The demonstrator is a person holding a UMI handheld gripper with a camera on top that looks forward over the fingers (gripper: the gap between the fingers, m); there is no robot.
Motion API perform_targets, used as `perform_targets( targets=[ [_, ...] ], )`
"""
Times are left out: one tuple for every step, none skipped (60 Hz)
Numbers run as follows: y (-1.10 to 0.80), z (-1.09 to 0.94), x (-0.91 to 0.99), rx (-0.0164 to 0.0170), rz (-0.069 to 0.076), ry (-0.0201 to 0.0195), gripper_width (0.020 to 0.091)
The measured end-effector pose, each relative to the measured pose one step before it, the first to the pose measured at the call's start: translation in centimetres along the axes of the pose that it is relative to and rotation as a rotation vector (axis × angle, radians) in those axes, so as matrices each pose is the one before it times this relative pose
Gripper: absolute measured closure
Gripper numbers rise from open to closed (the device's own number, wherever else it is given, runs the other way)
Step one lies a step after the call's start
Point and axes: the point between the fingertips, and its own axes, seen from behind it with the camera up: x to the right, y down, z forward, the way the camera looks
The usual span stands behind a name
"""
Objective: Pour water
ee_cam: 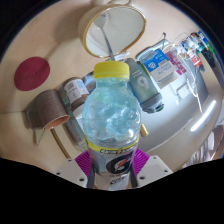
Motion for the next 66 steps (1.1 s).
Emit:
perform_targets(
  targets=[
    [-0.111, -0.016, 0.028, 0.00176, 0.0025, -0.00255, 0.0602],
    [-0.079, 0.003, 0.034, 0.00078, 0.0042, -0.00217, 0.06],
    [-0.072, 0.005, 0.068, 0.00027, 0.0055, -0.00061, 0.0601],
    [-0.102, 0.026, 0.104, 0.00005, 0.0045, 0.00145, 0.0601],
    [-0.104, 0.012, 0.105, 0.00069, 0.0029, 0.00194, 0.0599],
    [-0.181, -0.088, 0.211, 0.0039, 0.0003, 0.00014, 0.06],
    [-0.134, 0.054, 0.127, 0.00288, -0.0002, 0.00335, 0.06],
    [-0.12, 0.017, 0.093, 0.00116, 0.001, 0.00291, 0.0602],
    [-0.099, 0.005, 0.063, 0.00163, 0.0033, 0.00071, 0.0602],
    [-0.125, 0.018, 0.104, 0.00276, 0.0054, -0.00584, 0.0602],
    [-0.1, 0.028, -0.045, 0.00211, 0.0118, -0.00334, 0.0601],
    [-0.166, 0.04, -0.102, 0.00374, 0.0185, -0.00541, 0.0602],
    [-0.095, 0.029, -0.115, 0.00369, 0.0246, -0.00668, 0.0601],
    [-0.079, 0.079, -0.106, 0.00235, 0.032, -0.00743, 0.0603],
    [0.007, 0.097, -0.105, 0.00073, 0.0413, -0.00847, 0.0603],
    [0.086, 0.071, -0.124, -0.00244, 0.0529, -0.00952, 0.0602],
    [0.229, 0.055, -0.158, -0.00621, 0.066, -0.01201, 0.0603],
    [0.266, 0.044, -0.182, -0.00713, 0.0789, -0.01475, 0.0602],
    [0.413, -0.2, -0.416, -0.00513, 0.0945, -0.01402, 0.0598],
    [0.347, -0.031, 0.203, -0.0074, 0.0934, -0.024, 0.0601],
    [0.131, -0.047, -0.196, -0.00076, 0.1123, -0.02176, 0.0602],
    [0.05, -0.022, -0.323, 0.00418, 0.1173, -0.02443, 0.06],
    [-0.003, -0.074, -0.346, 0.00685, 0.1203, -0.02546, 0.0601],
    [-0.049, -0.11, -0.317, 0.00891, 0.1209, -0.02679, 0.06],
    [-0.062, -0.101, -0.467, 0.01141, 0.1204, -0.02819, 0.0601],
    [-0.083, -0.122, -0.449, 0.01185, 0.1197, -0.02988, 0.0599],
    [0.212, -0.137, -1.25, 0.02537, 0.1329, -0.02047, 0.0598],
    [-0.364, -0.247, 0.388, -0.00264, 0.1005, -0.03226, 0.0598],
    [0.022, -0.141, -0.327, 0.0125, 0.1169, -0.02232, 0.0634],
    [0.111, -0.131, -0.396, 0.00965, 0.116, -0.02049, 0.0599],
    [0.249, -0.146, -0.348, 0.00587, 0.114, -0.01958, 0.06],
    [0.358, -0.147, -0.375, 0.00329, 0.1092, -0.02017, 0.0598],
    [0.405, -0.108, -0.335, 0.00388, 0.0994, -0.01983, 0.0597],
    [0.407, -0.149, -0.245, 0.0049, 0.0875, -0.01853, 0.0595],
    [0.403, -0.131, -0.122, 0.00802, 0.0739, -0.01514, 0.0595],
    [0.946, 0.399, -0.541, 0.028, 0.0766, -0.01607, 0.0591],
    [-0.219, -0.273, 0.441, -0.00091, 0.0314, -0.00041, 0.0589],
    [-0.005, -0.061, 0.192, 0.01629, 0.0294, 0.00144, 0.0587],
    [0.108, -0.146, 0.211, 0.02005, 0.0253, 0.00124, 0.0584],
    [0.122, -0.104, 0.179, 0.02019, 0.0149, 0.00195, 0.0581],
    [0.165, -0.104, 0.135, 0.01668, 0.0079, -0.001, 0.0583],
    [0.256, -0.047, 0.063, 0.01227, 0.004, -0.00416, 0.0582],
    [0.408, -0.056, -0.012, 0.00821, 0.0057, -0.00626, 0.0582],
    [0.474, 0.006, -0.098, 0.00508, 0.008, -0.01005, 0.0583],
    [0.735, 0.064, -0.169, -0.00241, 0.0088, -0.01162, 0.0582],
    [0.728, 0.034, -0.078, -0.00371, 0.0092, -0.01009, 0.0575],
    [0.769, 0.003, 0.007, -0.00612, 0.0098, -0.00584, 0.0574],
    [1.932, 0.262, -0.079, 0.03067, 0.0268, -0.0058, 0.0574],
    [0.512, 0.313, 0.21, -0.01826, -0.0007, -0.0025, 0.057],
    [0.544, -0.142, 0.126, -0.02695, 0.0053, -0.00264, 0.0569],
    [0.708, 0.005, 0.043, -0.00881, 0.0056, -0.00377, 0.0568],
    [0.624, -0.006, 0.001, -0.00482, 0.0047, -0.0052, 0.0564],
    [0.54, -0.024, 0.009, -0.00275, 0.0031, -0.00598, 0.0562],
    [0.533, 0.01, 0.02, -0.00268, 0.0025, -0.00444, 0.0564],
    [0.569, -0.002, 0.075, -0.00377, 0.0025, -0.00189, 0.0559],
    [0.543, 0.0, 0.128, -0.00493, 0.0022, 0.00026, 0.0561],
    [0.55, -0.033, 0.123, -0.00436, -0.0007, -0.00004, 0.0556],
    [-0.25, -0.224, -0.018, 0.04359, 0.0024, -0.00025, 0.0552],
    [-0.101, 0.095, 0.058, 0.01592, -0.0066, -0.00074, 0.0552],
    [0.064, 0.043, 0.183, 0.00708, -0.0076, 0.005, 0.0539],
    [0.01, -0.011, 0.146, 0.00715, -0.0022, 0.00186, 0.0551],
    [-0.177, -0.001, -0.01, 0.00988, 0.0078, -0.00086, 0.0551],
    [0.164, -0.008, 0.04, -0.0035, 0.0022, 0.00075, 0.0549],
    [0.01, -0.043, 0.086, -0.00048, -0.0009, 0.00238, 0.0547],
    [-0.089, 0.016, -0.015, 0.00554, 0.0004, -0.00043, 0.0548],
    [0.008, 0.033, -0.007, 0.00197, -0.0011, -0.00072, 0.0547]
  ],
)
